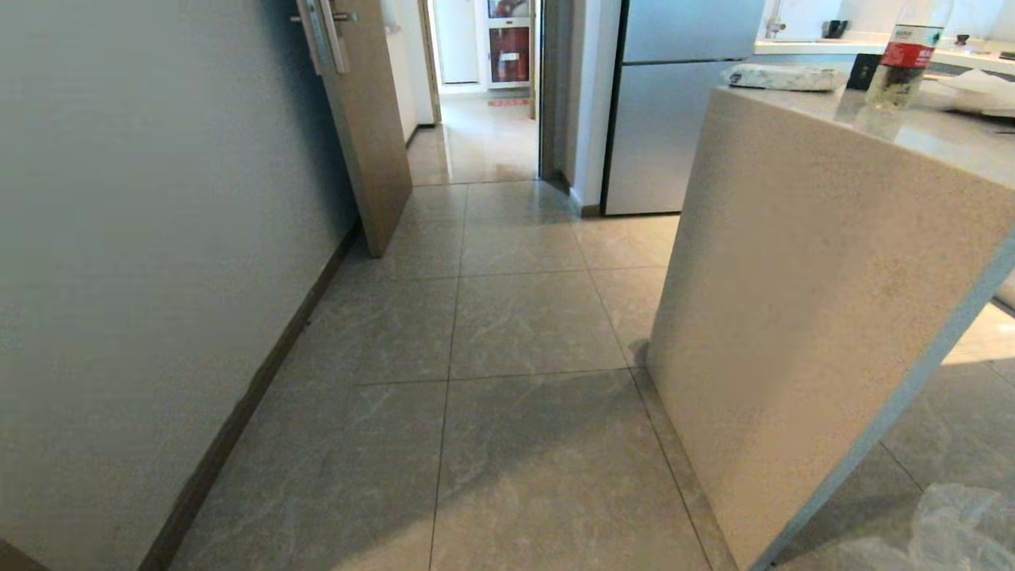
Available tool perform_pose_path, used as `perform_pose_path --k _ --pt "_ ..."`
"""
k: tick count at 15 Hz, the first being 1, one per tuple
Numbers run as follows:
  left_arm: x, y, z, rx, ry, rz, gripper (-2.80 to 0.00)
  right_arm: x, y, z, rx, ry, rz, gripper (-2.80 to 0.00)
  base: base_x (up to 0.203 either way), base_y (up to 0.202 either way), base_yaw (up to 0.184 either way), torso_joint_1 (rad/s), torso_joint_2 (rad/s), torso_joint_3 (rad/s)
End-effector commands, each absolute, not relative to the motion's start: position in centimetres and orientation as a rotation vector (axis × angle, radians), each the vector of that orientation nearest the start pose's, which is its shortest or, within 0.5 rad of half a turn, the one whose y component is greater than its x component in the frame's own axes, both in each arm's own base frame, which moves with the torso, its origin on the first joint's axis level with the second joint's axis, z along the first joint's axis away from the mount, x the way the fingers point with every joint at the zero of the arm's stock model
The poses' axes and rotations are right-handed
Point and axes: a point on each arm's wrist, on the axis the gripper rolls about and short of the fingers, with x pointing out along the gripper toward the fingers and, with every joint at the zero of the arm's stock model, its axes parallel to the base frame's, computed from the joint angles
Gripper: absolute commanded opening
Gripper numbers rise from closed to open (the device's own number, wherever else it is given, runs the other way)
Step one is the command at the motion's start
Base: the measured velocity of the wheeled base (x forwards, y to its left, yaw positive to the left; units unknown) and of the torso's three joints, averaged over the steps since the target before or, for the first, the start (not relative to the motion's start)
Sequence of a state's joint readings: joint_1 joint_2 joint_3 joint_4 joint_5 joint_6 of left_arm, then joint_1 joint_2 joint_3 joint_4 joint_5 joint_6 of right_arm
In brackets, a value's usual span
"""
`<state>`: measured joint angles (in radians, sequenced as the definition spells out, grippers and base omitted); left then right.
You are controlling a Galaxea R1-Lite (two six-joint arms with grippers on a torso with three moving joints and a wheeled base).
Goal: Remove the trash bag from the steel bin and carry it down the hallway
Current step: Put the trash bag at the door
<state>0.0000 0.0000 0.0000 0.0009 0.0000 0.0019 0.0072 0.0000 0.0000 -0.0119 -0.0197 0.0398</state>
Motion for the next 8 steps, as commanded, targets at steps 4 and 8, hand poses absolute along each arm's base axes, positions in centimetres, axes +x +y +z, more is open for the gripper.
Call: perform_pose_path --k 4,8 --pt "-2.29 0.0 7.55 0.001 -0.001 0.0 -2.8 -2.26 -0.06 7.63 0.04 -0.009 -0.012 -2.8 0.188 0.0 0.002 0.004 0.0 0.004" --pt "-2.29 0.0 7.55 0.0 -0.001 0.0 -2.8 -2.26 -0.06 7.63 0.04 -0.009 -0.013 -2.8 0.188 0.0 0.002 0.002 0.0 0.002"
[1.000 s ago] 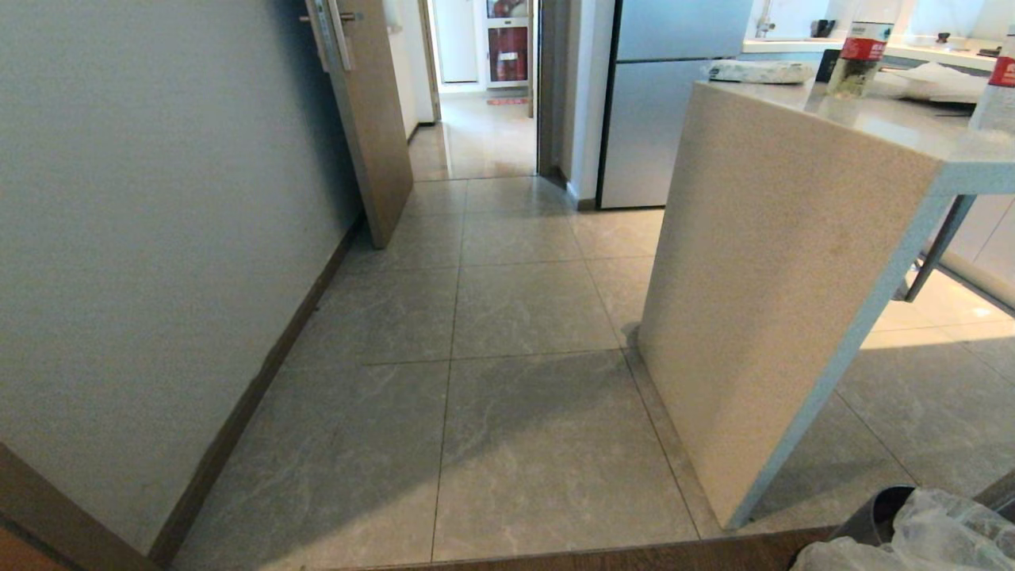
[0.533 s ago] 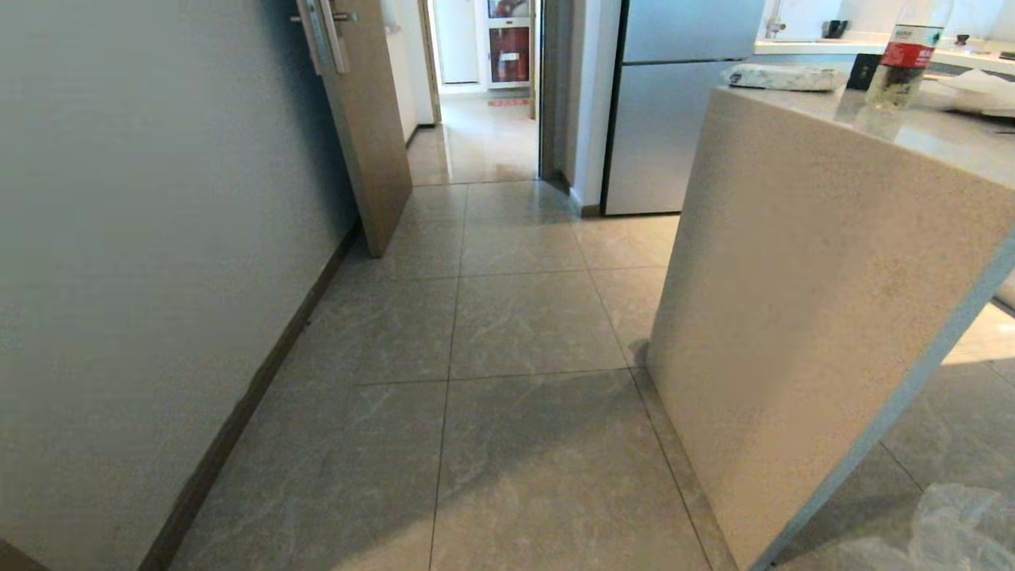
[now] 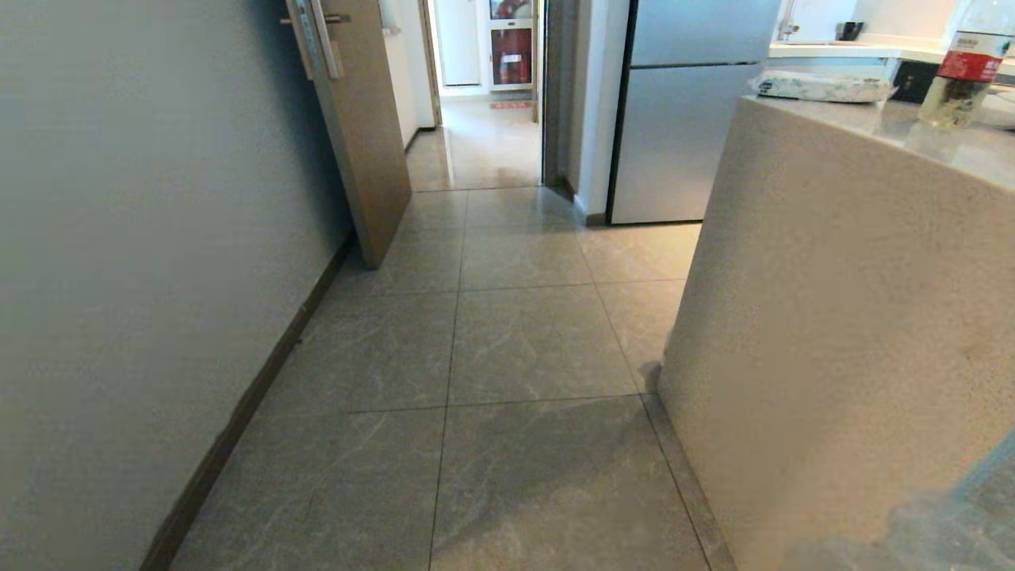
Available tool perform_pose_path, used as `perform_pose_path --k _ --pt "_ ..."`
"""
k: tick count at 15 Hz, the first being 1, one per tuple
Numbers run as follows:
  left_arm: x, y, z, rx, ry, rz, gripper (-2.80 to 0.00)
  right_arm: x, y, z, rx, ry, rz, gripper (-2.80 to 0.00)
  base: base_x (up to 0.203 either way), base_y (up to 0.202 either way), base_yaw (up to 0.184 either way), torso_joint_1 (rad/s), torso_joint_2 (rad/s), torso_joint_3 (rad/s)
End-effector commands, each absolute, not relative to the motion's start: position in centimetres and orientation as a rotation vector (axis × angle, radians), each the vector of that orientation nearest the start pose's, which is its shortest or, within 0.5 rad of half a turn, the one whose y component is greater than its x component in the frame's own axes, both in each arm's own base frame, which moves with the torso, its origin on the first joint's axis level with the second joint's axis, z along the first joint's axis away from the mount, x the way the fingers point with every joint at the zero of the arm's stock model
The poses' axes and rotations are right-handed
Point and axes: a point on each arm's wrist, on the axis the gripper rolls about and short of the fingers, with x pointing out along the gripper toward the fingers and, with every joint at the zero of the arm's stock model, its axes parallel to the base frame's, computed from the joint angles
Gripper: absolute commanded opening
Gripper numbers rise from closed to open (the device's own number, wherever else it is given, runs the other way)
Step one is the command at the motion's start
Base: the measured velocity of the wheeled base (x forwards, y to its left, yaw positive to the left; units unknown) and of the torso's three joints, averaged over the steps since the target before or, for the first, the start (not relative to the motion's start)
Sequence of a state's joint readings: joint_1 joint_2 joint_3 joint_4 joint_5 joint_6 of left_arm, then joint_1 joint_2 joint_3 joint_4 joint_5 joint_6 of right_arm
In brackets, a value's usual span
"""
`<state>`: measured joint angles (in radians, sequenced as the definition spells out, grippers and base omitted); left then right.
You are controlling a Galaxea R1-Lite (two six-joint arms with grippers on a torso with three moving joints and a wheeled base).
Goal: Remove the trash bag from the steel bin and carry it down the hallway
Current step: Put the trash bag at the door
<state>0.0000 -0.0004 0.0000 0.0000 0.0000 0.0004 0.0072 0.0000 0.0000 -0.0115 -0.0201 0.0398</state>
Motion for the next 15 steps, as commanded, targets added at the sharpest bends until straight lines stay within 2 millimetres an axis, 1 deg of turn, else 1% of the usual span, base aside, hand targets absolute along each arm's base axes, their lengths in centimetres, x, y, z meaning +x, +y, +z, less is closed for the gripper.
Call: perform_pose_path --k 1,8,12,15 --pt "-2.29 0.0 7.54 0.0 -0.002 0.0 -2.8 -2.26 -0.06 7.63 0.04 -0.009 -0.012 -2.8 0.19 0.0 0.003 0.002 0.0 0.007" --pt "-2.28 0.0 7.55 -0.001 0.0 0.0 -2.8 -2.26 -0.06 7.63 0.04 -0.009 -0.012 -2.8 0.19 -0.009 0.002 0.002 0.0 0.003" --pt "-2.29 0.0 7.54 0.0 -0.002 0.0 -2.8 -2.26 -0.06 7.63 0.04 -0.009 -0.013 -2.8 0.198 -0.158 0.003 0.003 0.0 0.004" --pt "-2.28 0.0 7.55 0.0 0.0 0.0 -2.8 -2.26 -0.06 7.63 0.04 -0.009 -0.013 -2.8 0.163 -0.053 0.0 0.003 0.0 0.002"
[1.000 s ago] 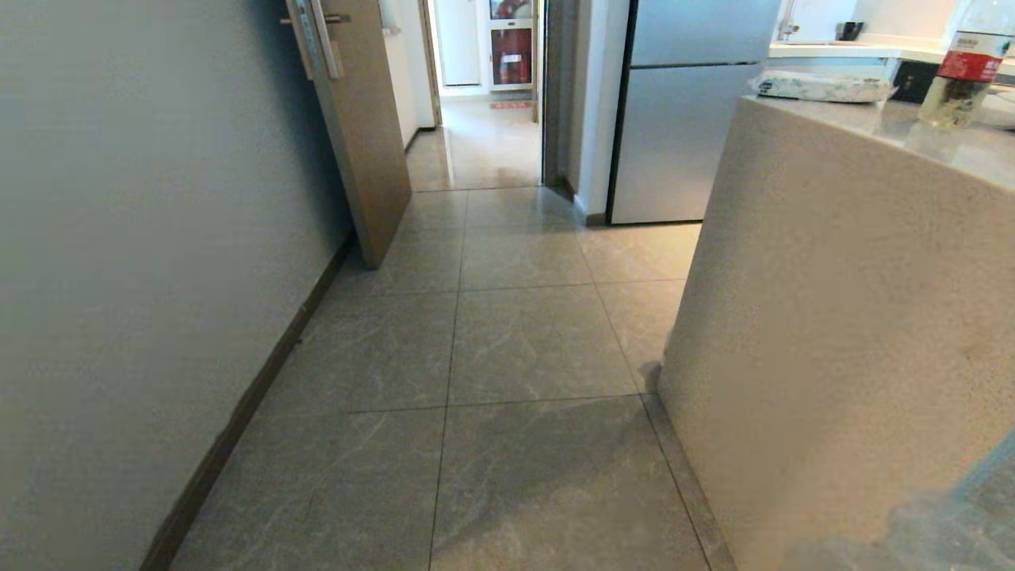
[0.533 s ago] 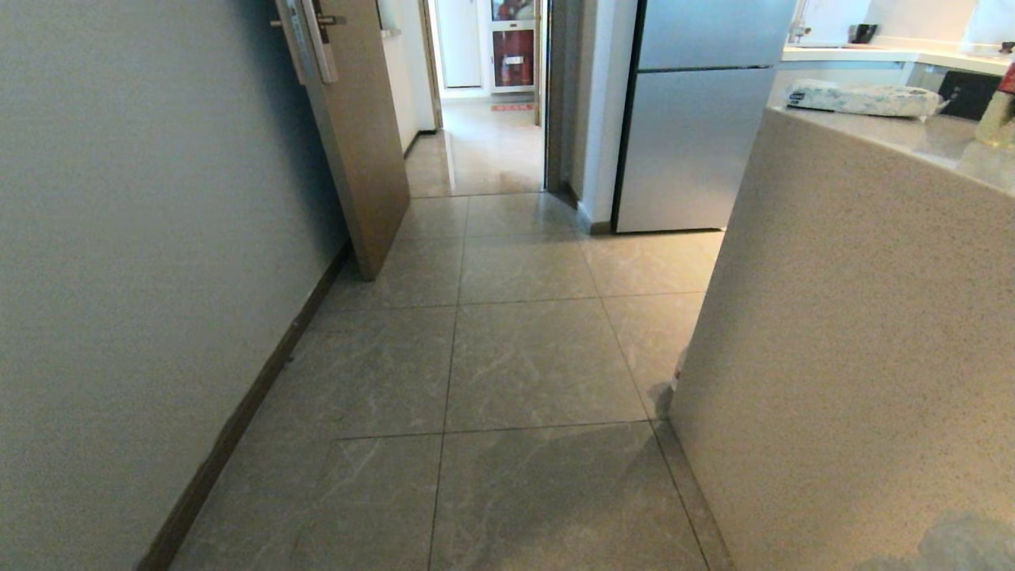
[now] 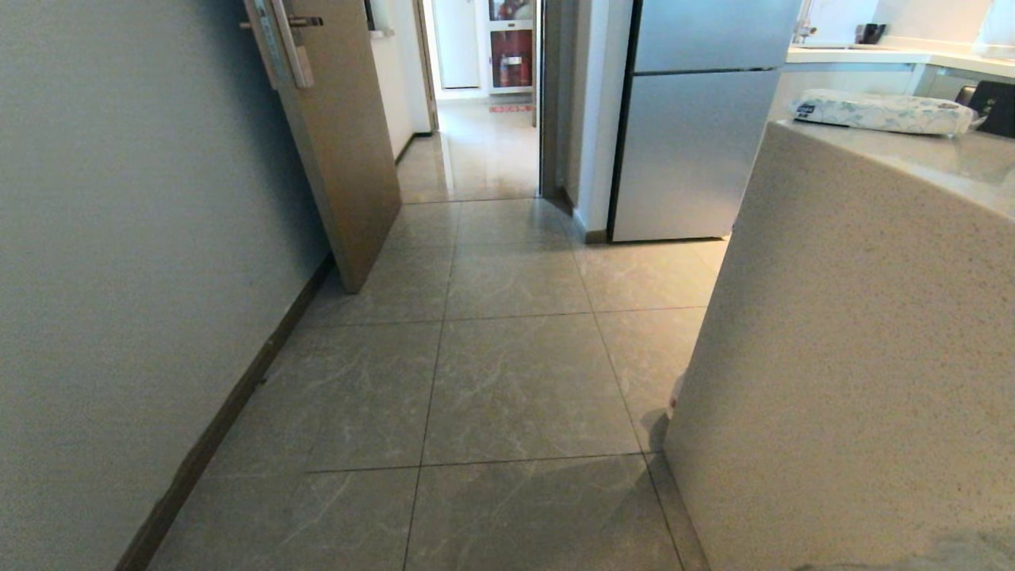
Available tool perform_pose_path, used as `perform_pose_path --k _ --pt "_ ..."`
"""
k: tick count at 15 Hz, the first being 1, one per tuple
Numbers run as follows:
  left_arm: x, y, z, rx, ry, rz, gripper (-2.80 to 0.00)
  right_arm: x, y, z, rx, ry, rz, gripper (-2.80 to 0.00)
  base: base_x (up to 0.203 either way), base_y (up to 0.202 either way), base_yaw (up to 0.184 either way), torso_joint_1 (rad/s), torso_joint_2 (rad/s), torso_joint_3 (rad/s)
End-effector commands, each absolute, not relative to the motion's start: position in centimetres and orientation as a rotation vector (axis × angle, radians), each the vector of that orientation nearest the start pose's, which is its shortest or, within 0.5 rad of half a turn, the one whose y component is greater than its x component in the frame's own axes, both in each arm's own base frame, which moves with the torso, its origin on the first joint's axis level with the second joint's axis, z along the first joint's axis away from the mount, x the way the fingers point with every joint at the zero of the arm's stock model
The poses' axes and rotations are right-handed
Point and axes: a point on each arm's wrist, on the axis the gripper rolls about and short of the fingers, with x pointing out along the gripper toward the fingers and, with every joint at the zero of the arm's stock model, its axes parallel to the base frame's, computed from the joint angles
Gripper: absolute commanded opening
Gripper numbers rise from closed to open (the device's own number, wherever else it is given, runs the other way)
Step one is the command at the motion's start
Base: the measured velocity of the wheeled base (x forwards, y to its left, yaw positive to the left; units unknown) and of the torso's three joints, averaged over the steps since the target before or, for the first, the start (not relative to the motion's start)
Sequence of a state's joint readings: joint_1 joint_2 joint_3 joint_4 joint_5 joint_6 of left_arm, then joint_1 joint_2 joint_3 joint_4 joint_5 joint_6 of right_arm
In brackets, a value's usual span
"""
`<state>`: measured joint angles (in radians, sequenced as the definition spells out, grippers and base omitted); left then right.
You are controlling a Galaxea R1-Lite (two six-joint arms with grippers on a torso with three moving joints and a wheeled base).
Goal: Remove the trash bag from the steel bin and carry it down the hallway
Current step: Put the trash bag at the door
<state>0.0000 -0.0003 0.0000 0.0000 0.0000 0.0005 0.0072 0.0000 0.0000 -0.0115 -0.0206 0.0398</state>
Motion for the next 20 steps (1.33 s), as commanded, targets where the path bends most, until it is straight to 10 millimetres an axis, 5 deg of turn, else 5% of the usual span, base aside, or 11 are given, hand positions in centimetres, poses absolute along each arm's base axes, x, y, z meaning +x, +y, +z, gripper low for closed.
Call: perform_pose_path --k 1,15,20 --pt "-2.28 0.0 7.55 0.005 0.0 0.0 -2.8 -2.26 -0.06 7.63 0.04 -0.009 -0.013 -2.8 0.0 0.0 0.0 0.0 0.0 0.0" --pt "-2.28 0.0 7.5 0.005 0.005 0.0 -2.8 -2.26 -0.06 7.63 0.04 -0.009 -0.012 -2.8 0.0 0.0 0.0 0.0 0.0 0.0" --pt "-2.28 0.0 7.52 0.008 0.003 -0.002 -2.8 -2.26 -0.06 7.63 0.04 -0.009 -0.012 -2.8 0.003 0.132 -0.009 0.0 0.0 0.002"
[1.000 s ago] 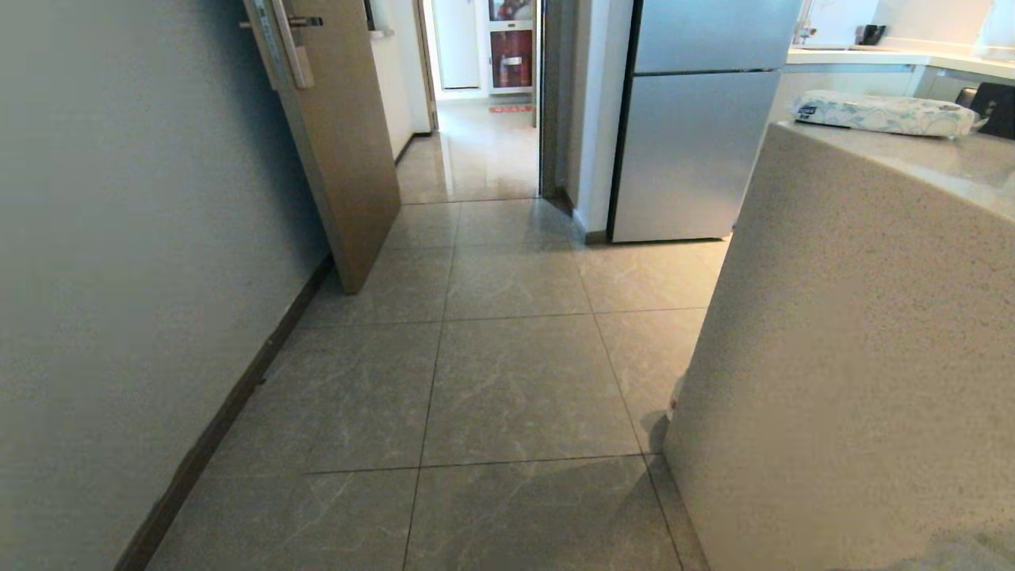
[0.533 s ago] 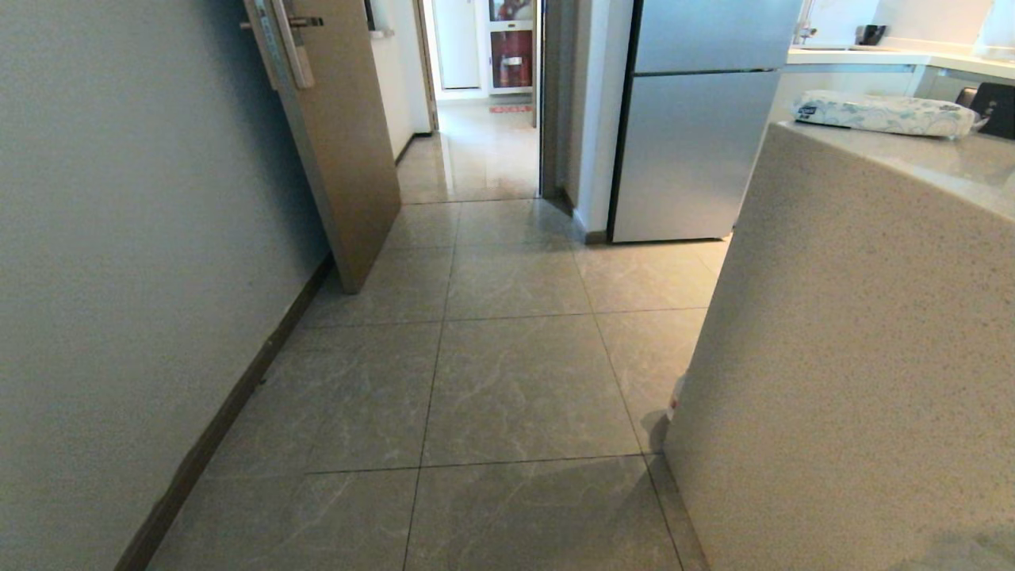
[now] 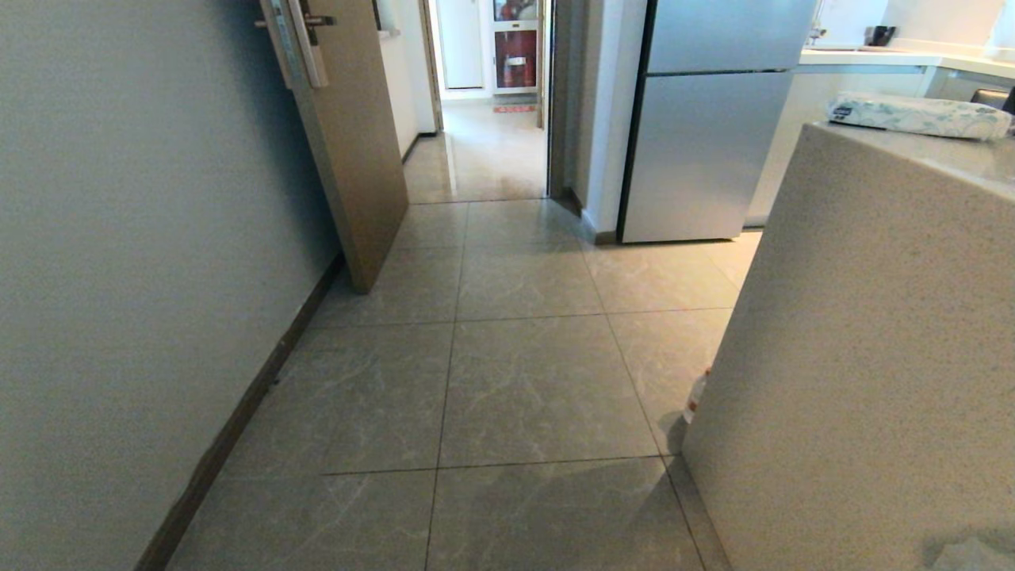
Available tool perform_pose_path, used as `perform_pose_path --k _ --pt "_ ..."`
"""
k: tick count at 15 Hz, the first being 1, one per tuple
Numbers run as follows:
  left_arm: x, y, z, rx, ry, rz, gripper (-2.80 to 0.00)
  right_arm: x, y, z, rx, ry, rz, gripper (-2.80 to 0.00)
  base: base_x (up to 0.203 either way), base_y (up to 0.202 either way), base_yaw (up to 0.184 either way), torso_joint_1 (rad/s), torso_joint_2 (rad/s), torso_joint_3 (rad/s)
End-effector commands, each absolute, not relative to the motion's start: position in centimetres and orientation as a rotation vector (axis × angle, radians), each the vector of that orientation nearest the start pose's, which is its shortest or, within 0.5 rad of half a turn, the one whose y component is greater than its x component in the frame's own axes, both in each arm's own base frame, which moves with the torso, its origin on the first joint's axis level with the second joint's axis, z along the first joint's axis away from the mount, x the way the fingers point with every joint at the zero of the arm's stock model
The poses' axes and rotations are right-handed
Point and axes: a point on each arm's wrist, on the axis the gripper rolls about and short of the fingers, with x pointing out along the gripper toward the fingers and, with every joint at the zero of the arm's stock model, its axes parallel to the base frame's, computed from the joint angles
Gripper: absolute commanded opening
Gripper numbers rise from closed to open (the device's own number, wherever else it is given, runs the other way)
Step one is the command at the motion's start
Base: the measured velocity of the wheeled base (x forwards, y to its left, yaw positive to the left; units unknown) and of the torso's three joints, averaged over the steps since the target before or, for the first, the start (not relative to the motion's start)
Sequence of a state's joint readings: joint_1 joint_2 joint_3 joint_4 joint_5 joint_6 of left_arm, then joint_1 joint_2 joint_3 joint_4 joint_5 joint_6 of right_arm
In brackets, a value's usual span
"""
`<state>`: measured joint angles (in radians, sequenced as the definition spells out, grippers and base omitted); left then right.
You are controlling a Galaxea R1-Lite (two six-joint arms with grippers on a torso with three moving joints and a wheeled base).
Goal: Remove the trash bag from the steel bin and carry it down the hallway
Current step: Put the trash bag at the door
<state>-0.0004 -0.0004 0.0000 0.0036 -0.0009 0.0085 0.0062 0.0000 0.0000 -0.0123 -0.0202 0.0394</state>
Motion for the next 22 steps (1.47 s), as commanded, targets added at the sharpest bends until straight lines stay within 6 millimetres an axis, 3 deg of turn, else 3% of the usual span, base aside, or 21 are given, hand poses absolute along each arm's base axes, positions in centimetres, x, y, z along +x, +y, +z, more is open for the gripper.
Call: perform_pose_path --k 1,17,22 --pt "-2.28 0.0 7.49 0.008 0.006 -0.002 -2.8 -2.26 -0.06 7.63 0.04 -0.009 -0.012 -2.8 -0.001 0.194 0.003 0.007 0.01 -0.001" --pt "-2.28 0.0 7.5 0.002 0.005 0.0 -2.8 -2.26 -0.06 7.63 0.04 -0.009 -0.012 -2.8 0.0 0.018 0.001 0.001 0.0 0.0" --pt "-2.28 0.0 7.5 0.0 0.005 0.0 -2.8 -2.26 -0.06 7.63 0.04 -0.009 -0.012 -2.8 0.17 0.0 0.0 0.003 0.0 0.003"
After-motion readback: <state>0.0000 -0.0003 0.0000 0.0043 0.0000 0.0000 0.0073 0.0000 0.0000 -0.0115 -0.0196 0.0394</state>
